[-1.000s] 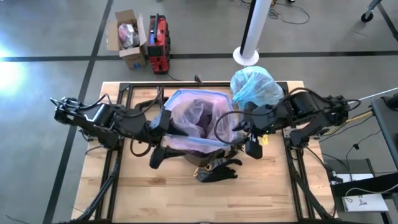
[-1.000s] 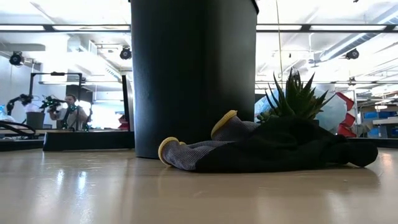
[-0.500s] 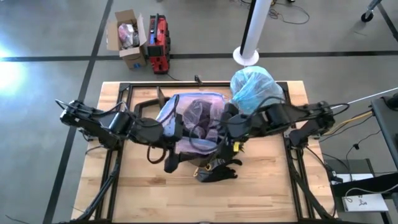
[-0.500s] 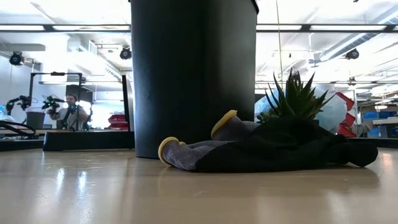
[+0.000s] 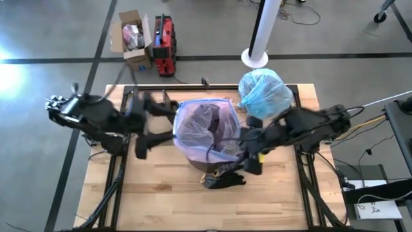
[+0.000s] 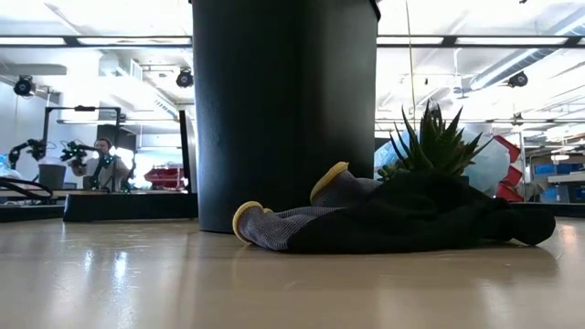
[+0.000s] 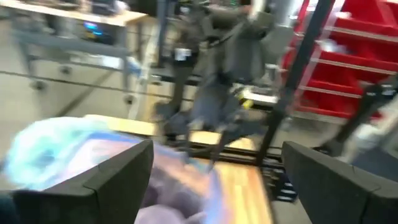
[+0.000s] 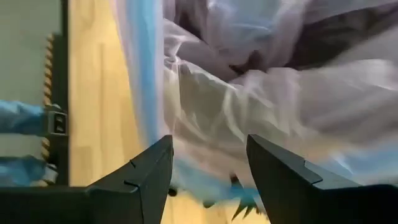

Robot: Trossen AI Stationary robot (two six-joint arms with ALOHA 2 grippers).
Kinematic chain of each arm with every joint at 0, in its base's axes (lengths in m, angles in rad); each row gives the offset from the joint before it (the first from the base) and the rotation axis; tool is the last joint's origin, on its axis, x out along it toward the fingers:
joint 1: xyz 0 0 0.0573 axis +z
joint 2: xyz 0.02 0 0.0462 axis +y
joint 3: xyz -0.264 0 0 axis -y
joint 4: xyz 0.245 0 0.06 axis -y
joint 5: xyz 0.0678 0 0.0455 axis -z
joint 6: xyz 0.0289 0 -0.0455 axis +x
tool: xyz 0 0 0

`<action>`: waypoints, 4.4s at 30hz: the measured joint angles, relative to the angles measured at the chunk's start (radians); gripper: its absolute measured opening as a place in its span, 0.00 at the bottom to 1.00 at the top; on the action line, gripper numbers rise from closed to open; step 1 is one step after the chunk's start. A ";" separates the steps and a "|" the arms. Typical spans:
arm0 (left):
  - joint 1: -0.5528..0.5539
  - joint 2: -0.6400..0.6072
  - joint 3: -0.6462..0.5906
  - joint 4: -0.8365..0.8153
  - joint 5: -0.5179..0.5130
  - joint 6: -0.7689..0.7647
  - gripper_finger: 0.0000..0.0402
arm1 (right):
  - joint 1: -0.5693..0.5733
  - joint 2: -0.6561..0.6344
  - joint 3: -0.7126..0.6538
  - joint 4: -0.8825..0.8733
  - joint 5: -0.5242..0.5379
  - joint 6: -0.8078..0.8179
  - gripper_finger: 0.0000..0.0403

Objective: Place trash/remove bag and relplace
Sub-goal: Insert the trash bag into the trash bin

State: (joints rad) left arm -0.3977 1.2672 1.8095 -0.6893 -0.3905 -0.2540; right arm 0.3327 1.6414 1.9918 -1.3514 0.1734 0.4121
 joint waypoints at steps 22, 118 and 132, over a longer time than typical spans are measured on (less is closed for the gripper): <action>-0.022 -0.123 -0.052 -0.420 -0.247 -0.226 0.83 | -0.236 0.118 0.064 0.594 0.132 -0.019 0.48; -0.048 -0.042 -0.150 -0.428 -0.147 -0.202 0.83 | -0.182 0.119 0.074 0.122 -0.013 -0.032 0.48; -0.048 -0.035 -0.265 -0.274 -0.097 -0.219 0.83 | -0.182 0.158 0.043 0.392 -0.025 -0.184 0.48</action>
State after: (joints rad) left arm -0.4454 1.2320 1.5441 -0.9634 -0.4875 -0.4732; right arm 0.1509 1.7998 2.0352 -0.9598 0.1484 0.2276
